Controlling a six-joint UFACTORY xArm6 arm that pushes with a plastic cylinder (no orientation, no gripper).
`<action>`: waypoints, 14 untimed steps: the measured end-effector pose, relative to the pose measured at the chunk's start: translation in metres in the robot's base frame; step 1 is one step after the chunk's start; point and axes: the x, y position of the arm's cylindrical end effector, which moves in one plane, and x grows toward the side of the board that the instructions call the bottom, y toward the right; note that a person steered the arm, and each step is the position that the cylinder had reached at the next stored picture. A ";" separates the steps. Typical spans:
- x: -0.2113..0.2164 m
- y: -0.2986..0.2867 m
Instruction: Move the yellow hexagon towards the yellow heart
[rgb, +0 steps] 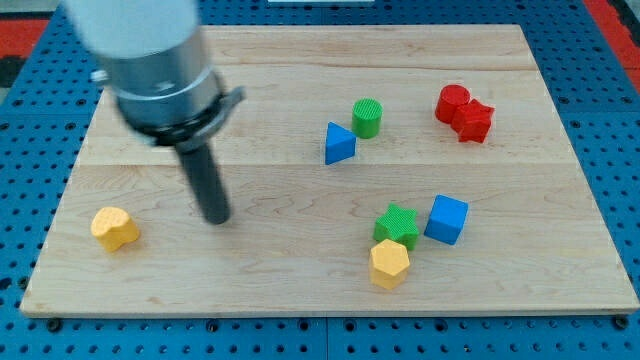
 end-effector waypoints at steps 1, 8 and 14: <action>-0.040 0.065; 0.071 0.130; 0.071 -0.073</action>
